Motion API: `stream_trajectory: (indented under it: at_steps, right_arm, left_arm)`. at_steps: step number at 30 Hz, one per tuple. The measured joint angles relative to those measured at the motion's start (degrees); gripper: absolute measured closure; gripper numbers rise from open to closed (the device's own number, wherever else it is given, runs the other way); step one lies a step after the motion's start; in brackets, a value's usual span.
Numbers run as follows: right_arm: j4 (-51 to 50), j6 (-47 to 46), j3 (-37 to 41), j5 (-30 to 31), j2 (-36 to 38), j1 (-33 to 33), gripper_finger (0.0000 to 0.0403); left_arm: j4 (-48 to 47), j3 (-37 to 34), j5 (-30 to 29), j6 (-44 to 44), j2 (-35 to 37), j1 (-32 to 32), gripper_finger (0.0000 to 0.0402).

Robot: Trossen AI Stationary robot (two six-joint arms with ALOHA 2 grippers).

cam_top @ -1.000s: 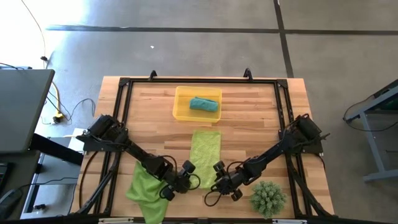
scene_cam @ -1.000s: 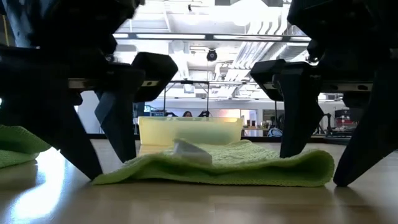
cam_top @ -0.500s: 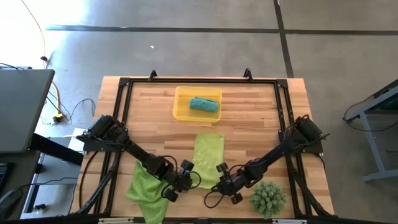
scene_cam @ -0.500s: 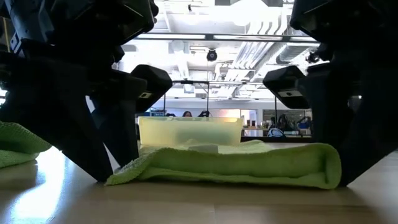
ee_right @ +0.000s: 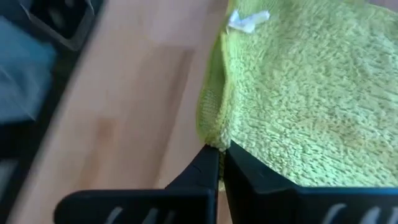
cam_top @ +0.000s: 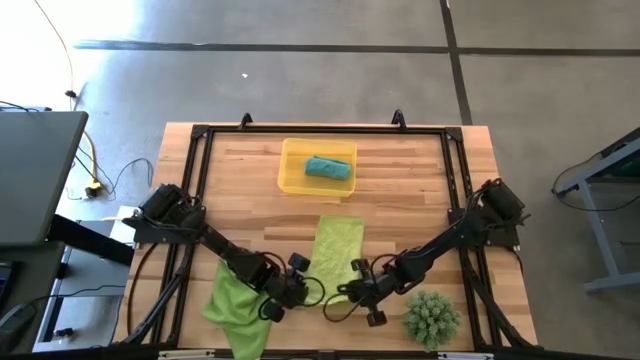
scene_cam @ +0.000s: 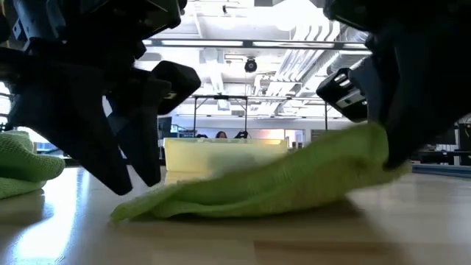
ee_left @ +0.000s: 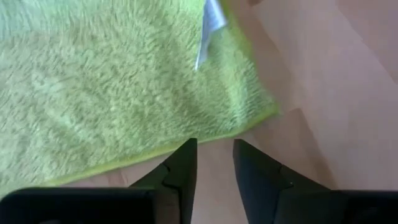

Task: Roll microfiber towels into tight, uniform cylinder then place into a basket
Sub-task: Roll the light green microfiber towel

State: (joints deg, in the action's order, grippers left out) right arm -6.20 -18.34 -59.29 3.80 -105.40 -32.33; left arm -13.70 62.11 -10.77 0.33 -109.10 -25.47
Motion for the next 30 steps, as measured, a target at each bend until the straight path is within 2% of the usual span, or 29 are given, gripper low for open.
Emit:
stream_trajectory:
  at_steps: [5,10,14,24,30]
  right_arm:
    - [0.4,-11.68,0.0,-1.89,0.89,1.34,0.0402]
    - [-1.0,-23.37,-0.02,-3.8,0.89,2.07,0.0402]
    - [-0.85,-29.1,-0.02,-3.79,1.04,2.05,0.0402]
    - [-1.12,-44.96,-0.04,0.84,1.04,0.77,0.0403]
    - [-5.78,-54.13,-0.07,4.97,1.06,-1.05,0.0403]
  left_arm:
    - [-0.95,1.89,-1.79,2.26,0.09,-1.03,0.0292]
    - [-0.87,3.66,-8.07,8.05,0.11,-3.01,0.0286]
    - [-0.68,4.71,-11.49,11.5,0.15,-4.2,0.0286]
    - [-0.85,4.91,-11.92,13.13,0.22,-4.37,0.0286]
    - [0.43,4.91,-10.15,16.14,0.24,-3.86,0.0286]
